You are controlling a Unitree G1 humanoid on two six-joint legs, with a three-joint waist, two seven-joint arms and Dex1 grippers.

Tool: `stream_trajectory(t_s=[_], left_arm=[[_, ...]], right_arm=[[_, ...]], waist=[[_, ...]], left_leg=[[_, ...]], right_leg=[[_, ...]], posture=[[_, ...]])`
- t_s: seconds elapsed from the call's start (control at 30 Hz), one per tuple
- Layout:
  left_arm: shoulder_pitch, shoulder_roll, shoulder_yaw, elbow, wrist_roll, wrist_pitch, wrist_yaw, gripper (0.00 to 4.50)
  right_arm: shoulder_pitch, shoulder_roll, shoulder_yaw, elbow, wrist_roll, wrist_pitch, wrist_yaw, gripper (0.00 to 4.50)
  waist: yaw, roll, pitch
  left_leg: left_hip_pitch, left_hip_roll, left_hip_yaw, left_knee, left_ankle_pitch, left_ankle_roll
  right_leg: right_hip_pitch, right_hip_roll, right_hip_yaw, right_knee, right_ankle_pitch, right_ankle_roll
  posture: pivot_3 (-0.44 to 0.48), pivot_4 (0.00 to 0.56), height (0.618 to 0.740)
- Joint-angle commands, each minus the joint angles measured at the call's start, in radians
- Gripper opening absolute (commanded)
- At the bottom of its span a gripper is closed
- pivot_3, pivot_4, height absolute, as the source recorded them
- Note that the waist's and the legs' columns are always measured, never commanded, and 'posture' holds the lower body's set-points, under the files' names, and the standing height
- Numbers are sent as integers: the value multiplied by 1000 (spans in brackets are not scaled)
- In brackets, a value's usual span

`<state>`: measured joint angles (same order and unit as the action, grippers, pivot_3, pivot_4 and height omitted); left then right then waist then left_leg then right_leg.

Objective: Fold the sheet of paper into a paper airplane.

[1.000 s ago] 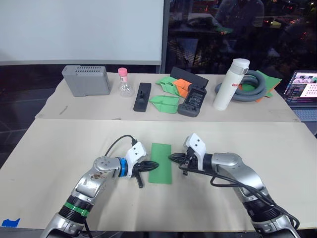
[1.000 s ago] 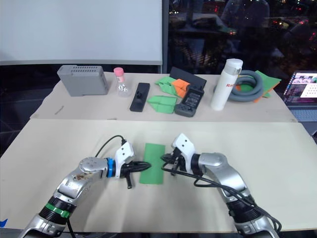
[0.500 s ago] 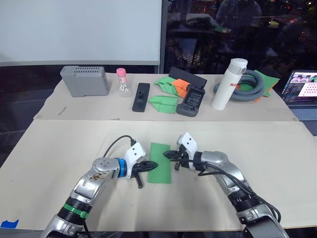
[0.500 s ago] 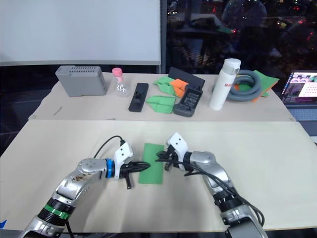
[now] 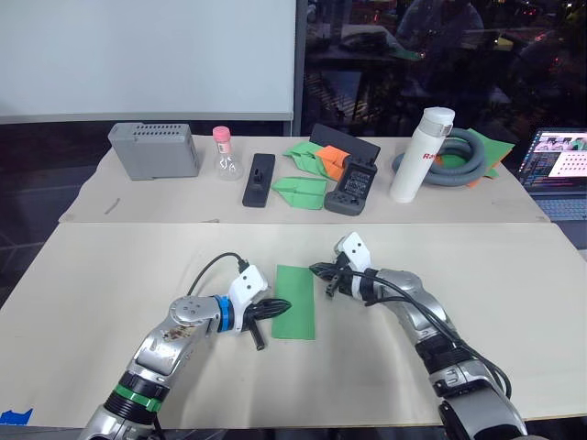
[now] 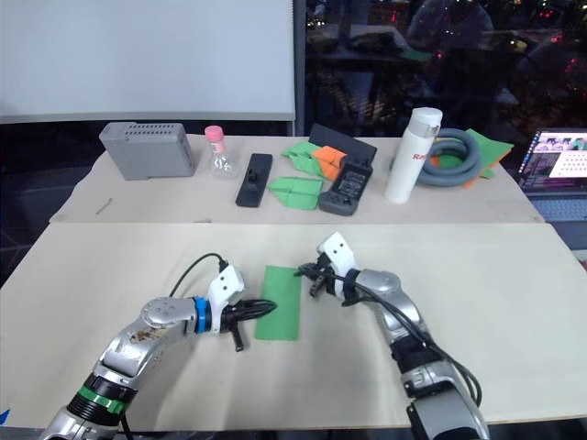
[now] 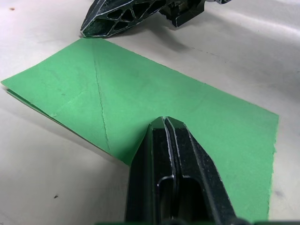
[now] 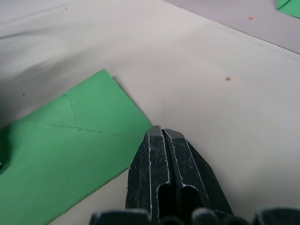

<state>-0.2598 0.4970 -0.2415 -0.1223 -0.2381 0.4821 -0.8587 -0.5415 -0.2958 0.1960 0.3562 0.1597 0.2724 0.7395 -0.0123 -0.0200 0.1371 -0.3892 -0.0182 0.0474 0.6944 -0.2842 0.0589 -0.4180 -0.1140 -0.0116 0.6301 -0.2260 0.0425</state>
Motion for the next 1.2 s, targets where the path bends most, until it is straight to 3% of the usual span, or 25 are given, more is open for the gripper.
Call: stream_trajectory(t_s=[0.03,0.83,1.2], left_arm=[[2,9,-11,28,15,15,-4,0],[-35,6,-41,90,36,-15,-39,0],[-38,27,-40,101,39,-32,-61,0]], right_arm=[[34,5,7,-24,-12,1,6,12],[206,-119,112,-320,0,135,199,12],[359,-166,143,-414,46,148,264,12]], waist=[[0,0,0],[1,0,0],[1,0,-3]], left_leg=[[0,0,0,0,0,0],[0,0,-2,0,-3,5],[1,1,-2,-1,-4,6]], right_leg=[[0,0,0,0,0,0],[0,-1,0,-1,0,0],[1,-2,0,-2,0,0]], posture=[[0,150,740],[0,150,740],[0,150,740]])
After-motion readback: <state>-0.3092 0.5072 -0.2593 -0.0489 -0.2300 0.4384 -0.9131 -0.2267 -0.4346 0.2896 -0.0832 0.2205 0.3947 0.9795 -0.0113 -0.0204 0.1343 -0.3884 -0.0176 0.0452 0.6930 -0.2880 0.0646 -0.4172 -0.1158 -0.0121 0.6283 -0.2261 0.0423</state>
